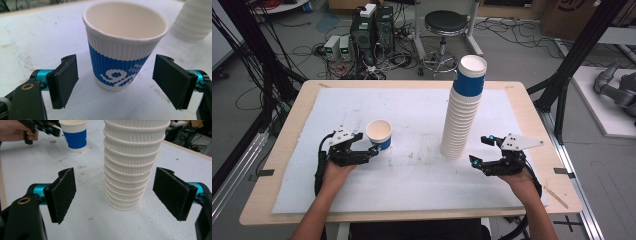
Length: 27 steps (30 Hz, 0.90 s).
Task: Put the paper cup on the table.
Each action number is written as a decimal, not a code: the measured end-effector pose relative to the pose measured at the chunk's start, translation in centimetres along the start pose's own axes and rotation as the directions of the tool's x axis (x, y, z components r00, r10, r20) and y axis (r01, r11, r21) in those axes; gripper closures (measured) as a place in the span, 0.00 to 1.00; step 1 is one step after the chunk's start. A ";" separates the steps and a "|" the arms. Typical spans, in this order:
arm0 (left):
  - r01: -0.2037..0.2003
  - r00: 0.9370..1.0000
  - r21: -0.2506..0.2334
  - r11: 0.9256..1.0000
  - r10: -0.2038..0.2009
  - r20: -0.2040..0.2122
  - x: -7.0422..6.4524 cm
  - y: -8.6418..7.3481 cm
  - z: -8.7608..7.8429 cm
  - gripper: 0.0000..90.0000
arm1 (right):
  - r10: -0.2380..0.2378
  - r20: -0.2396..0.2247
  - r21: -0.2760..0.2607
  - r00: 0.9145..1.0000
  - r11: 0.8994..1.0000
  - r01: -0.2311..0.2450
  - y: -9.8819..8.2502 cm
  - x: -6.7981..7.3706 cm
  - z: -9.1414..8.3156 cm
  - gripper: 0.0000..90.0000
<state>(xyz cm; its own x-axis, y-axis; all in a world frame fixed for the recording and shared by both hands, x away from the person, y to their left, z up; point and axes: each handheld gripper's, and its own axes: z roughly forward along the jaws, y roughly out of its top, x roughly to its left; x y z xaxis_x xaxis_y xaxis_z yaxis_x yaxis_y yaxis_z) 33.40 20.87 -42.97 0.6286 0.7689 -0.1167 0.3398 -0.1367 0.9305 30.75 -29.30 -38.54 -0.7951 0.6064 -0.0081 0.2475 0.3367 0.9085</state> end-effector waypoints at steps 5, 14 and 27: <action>0.047 0.999 -0.161 0.986 -0.044 0.018 0.5 0.3 -2.1 0.21 | 0.000 0.057 0.030 0.998 1.000 -0.002 -0.4 -0.4 -0.1 0.21; 0.042 0.999 -0.216 0.975 -0.046 -0.015 1.0 0.9 -2.8 0.20 | 0.034 0.109 0.043 0.993 0.998 -0.039 -1.2 -1.1 -0.9 0.21; 0.012 1.000 -0.201 0.979 -0.011 0.007 0.3 0.8 -2.6 0.20 | 0.055 0.158 0.029 0.986 0.998 -0.060 -1.6 -1.5 -2.0 0.21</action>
<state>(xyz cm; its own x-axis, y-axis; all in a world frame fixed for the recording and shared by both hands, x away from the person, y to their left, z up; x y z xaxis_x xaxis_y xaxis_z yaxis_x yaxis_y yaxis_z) 32.04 22.59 -41.36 0.6301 0.7657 -0.1293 0.1997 0.0012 0.9799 30.46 -32.22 -39.18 -0.6831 0.7299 -0.0239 0.3108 0.3202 0.8949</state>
